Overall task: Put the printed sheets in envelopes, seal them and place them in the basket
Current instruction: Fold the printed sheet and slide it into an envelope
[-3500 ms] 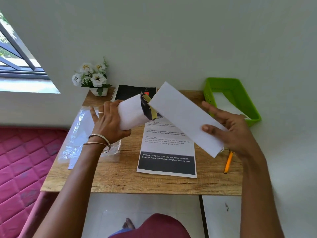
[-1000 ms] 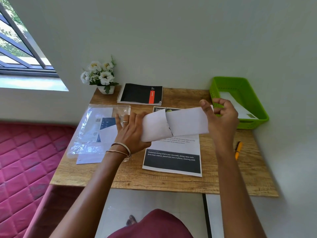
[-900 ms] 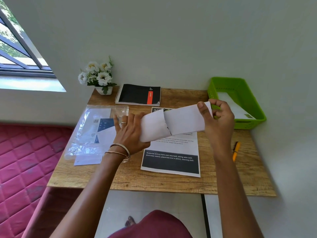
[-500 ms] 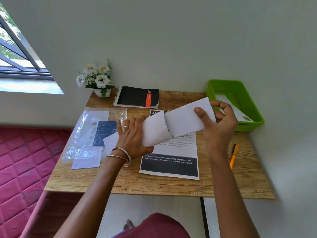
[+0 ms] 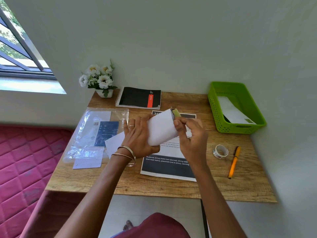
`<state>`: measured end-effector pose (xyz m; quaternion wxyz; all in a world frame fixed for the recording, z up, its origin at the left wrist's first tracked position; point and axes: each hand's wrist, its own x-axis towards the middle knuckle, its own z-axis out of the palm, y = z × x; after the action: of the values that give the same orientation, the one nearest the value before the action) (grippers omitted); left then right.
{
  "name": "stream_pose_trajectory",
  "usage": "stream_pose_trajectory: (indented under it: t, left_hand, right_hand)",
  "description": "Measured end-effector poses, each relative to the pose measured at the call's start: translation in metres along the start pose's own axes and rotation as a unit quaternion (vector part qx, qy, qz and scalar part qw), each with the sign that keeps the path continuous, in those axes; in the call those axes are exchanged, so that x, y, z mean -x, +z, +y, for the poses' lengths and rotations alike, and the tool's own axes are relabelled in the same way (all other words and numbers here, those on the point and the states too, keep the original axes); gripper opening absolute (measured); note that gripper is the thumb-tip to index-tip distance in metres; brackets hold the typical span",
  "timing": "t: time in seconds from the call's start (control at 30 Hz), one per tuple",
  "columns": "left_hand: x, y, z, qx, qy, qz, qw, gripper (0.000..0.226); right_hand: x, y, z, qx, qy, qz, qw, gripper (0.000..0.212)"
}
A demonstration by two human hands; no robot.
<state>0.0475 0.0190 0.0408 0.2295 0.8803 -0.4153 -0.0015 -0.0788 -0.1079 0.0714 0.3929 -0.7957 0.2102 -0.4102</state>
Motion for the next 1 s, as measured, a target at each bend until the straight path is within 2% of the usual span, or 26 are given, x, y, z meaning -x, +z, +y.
stream_pose_trajectory:
  t: [0.07,0.2,0.37,0.4,0.47,0.5,0.57,0.63,0.7,0.77,0.83,0.9,1.0]
  left_hand:
    - [0.000,-0.001,0.000,-0.001,-0.004,0.002,1.000,0.096]
    - [-0.001,-0.003,0.003,0.005,-0.002,0.000,1.000,0.096]
    - [0.000,-0.006,0.009,-0.010,-0.001,-0.002,1.000,0.095]
    - [0.000,-0.006,0.010,-0.009,-0.006,-0.003,1.000,0.096]
    - [0.002,-0.006,0.011,0.010,-0.026,-0.006,1.000,0.099]
    - [0.003,-0.006,0.013,0.025,-0.036,-0.002,0.999,0.101]
    - [0.004,-0.005,0.016,0.055,-0.047,0.002,0.997,0.107]
    - [0.004,-0.005,0.022,0.076,-0.054,-0.017,0.995,0.117]
    - [0.003,-0.008,0.029,0.122,-0.068,-0.048,0.989,0.121]
    - [0.000,-0.016,0.035,0.230,-0.089,-0.070,0.967,0.111]
    - [-0.004,-0.027,0.038,0.330,-0.105,-0.073,0.935,0.082]
    - [-0.009,-0.037,0.038,0.362,-0.116,-0.044,0.924,0.048]
    - [-0.013,-0.048,0.042,0.436,-0.139,-0.019,0.889,0.027]
  right_hand:
    - [0.004,0.004,0.000,0.049,-0.005,-0.013,0.999,0.036]
    - [0.004,0.007,-0.004,0.088,0.054,-0.071,0.992,0.071]
    - [-0.012,-0.001,-0.012,0.156,0.107,-0.216,0.958,0.067]
    - [-0.015,-0.005,-0.014,0.141,0.116,-0.233,0.955,0.062]
    - [-0.020,-0.010,-0.013,0.000,0.139,-0.205,0.969,0.044]
    - [-0.019,-0.012,-0.013,-0.091,0.161,-0.165,0.969,0.043]
    - [-0.016,-0.014,-0.011,-0.233,0.206,-0.099,0.945,0.058]
    - [-0.012,-0.010,-0.009,-0.308,0.241,-0.065,0.918,0.067]
    - [-0.011,-0.006,-0.010,-0.318,0.261,-0.020,0.911,0.065]
    - [-0.016,-0.006,-0.011,-0.309,0.268,0.023,0.912,0.053]
    - [-0.022,-0.008,-0.010,-0.291,0.253,0.030,0.922,0.035]
    - [-0.026,-0.011,-0.010,-0.280,0.229,0.018,0.932,0.025]
    - [-0.029,-0.017,-0.010,-0.269,0.200,-0.009,0.942,0.018]
